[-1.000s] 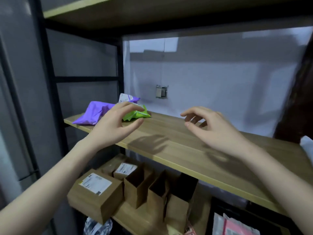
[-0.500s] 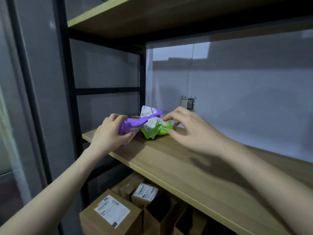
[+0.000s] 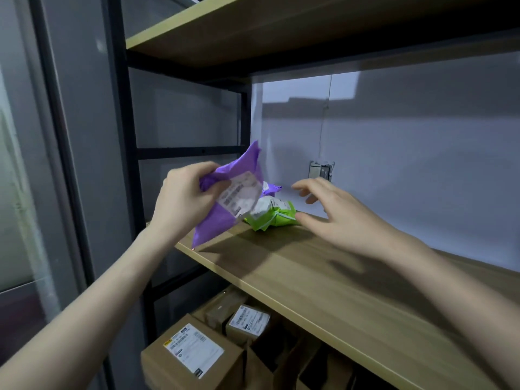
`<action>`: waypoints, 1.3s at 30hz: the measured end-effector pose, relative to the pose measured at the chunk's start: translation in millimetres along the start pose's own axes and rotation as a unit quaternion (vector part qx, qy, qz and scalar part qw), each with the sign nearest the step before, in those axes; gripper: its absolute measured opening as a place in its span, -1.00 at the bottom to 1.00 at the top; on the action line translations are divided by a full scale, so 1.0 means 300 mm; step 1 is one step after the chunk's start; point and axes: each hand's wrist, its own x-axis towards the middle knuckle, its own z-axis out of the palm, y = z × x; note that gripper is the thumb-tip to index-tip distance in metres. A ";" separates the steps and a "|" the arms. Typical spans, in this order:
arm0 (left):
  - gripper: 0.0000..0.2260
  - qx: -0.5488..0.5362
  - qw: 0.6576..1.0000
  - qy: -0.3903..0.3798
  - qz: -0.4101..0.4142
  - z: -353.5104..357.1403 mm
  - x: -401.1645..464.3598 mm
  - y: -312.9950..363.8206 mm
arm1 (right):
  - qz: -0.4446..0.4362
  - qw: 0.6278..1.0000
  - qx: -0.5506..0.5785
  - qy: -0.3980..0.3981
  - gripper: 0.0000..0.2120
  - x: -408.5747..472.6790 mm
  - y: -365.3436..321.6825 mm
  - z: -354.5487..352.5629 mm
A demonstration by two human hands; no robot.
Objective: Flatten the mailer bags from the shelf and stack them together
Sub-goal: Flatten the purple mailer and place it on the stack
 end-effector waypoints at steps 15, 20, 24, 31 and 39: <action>-0.81 -0.314 0.943 -0.107 0.017 0.114 -0.058 0.471 | 0.124 0.956 0.196 0.181 -0.85 -0.313 0.003 -0.236; -0.58 -0.424 0.879 -0.186 -0.113 0.178 -0.132 0.599 | 0.183 0.923 0.162 0.298 -0.72 -0.458 0.078 -0.339; -0.63 -0.459 0.799 -0.361 -0.144 0.230 -0.235 0.721 | 0.237 0.889 0.161 0.358 -0.78 -0.573 0.123 -0.400; -0.81 -0.536 0.780 -0.297 -0.124 0.288 -0.339 0.886 | 0.321 0.879 0.091 0.342 -0.71 -0.751 0.150 -0.402; -0.73 -0.481 0.798 -0.344 -0.116 0.341 -0.403 0.911 | 0.350 0.881 0.025 0.319 -0.68 -0.848 0.144 -0.394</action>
